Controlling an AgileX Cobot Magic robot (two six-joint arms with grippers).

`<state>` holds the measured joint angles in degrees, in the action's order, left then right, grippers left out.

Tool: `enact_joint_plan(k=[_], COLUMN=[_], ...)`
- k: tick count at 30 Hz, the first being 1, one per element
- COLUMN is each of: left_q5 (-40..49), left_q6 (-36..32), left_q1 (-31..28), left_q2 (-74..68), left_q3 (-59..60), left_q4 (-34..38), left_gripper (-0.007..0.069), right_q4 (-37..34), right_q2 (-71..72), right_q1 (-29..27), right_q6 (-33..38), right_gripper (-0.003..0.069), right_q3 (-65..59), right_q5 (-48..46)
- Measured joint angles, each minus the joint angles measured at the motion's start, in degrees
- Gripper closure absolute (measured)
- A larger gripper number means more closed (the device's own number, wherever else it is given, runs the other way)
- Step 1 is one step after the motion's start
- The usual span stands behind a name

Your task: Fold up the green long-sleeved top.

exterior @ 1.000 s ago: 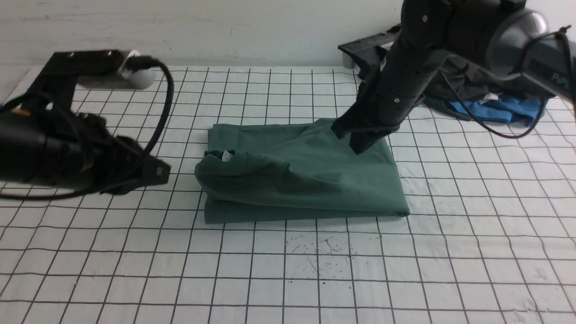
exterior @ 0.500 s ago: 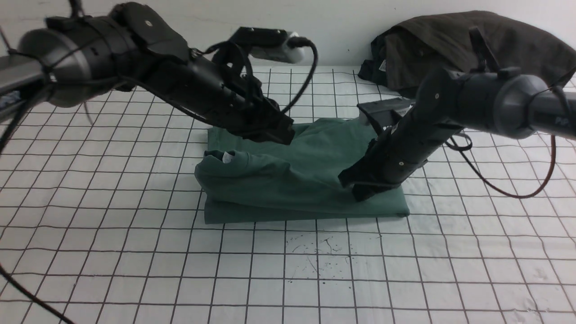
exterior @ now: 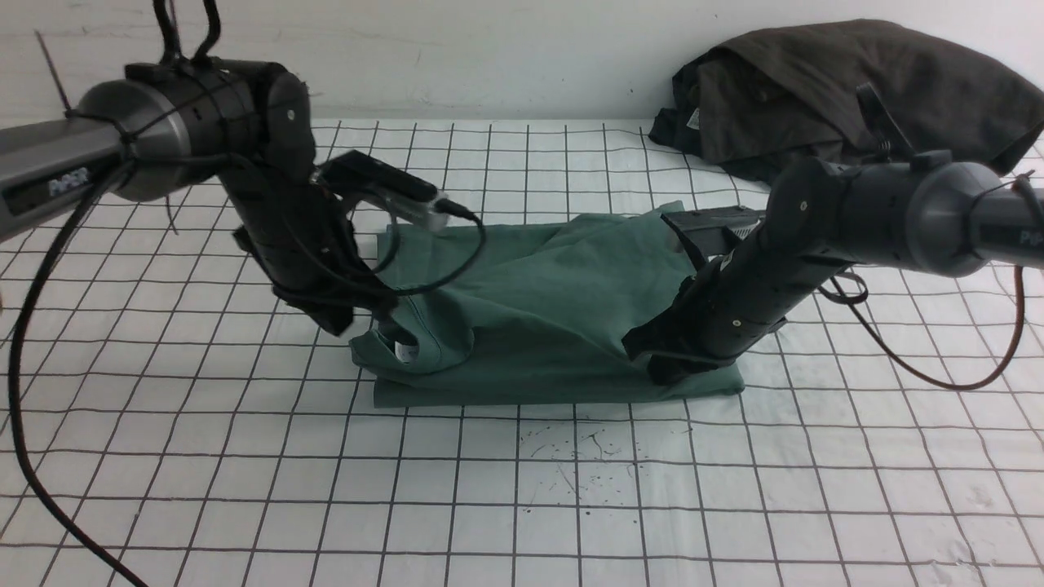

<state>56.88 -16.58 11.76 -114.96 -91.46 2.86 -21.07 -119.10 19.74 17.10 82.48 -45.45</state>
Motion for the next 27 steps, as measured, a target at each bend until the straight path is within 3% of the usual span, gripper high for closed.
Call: enact_joint_plan(k=[4,11,15,17,19,20,22,25,27], left_q5=[-1.1,-1.6,-1.4,-1.2,0.0,0.0,0.2,-0.2,-1.7], left_q6=[4.1,-0.9,-2.9,-3.0,-3.0,-3.0,-2.9,-2.9,-3.2], left_q1=[-2.8,-2.8,-3.6,-3.9,-4.3,-4.3,-4.3,-4.3,-4.3], left_q2=[3.3,3.3,0.9,0.3,-1.3,-1.3,-2.8,-4.2,-4.9], left_q3=[-0.3,-0.6,-0.6,-0.6,-0.6,-0.6,-0.6,-0.6,-0.6], left_q4=[1.0,18.5,24.7,25.5,26.0,26.0,26.4,26.9,27.4], left_gripper=[0.0631,0.062,0.0499,0.0451,0.0336,0.0336,0.0259,0.0242,0.0281], right_q4=[-1.6,-6.6,-7.8,-7.9,-7.9,-7.9,-7.9,-8.0,-8.0], right_q2=[0.0,-0.1,-0.1,-0.1,-0.1,-0.1,-0.1,-0.1,-0.1], right_q1=[-0.2,-0.6,-0.6,-0.6,-0.6,-0.6,-0.6,-0.6,-0.6], right_q6=[2.2,8.8,10.1,10.2,10.3,10.3,10.3,10.4,10.4], right_gripper=[0.0673,0.0673,0.0673,0.0673,0.0673,0.0673,0.0673,0.0673,0.0673], right_q3=[0.0,-0.3,-0.4,-0.4,-0.4,-0.4,-0.4,-0.5,-0.5], right_q5=[0.0,0.0,0.0,0.0,0.1,0.1,0.1,0.1,0.1])
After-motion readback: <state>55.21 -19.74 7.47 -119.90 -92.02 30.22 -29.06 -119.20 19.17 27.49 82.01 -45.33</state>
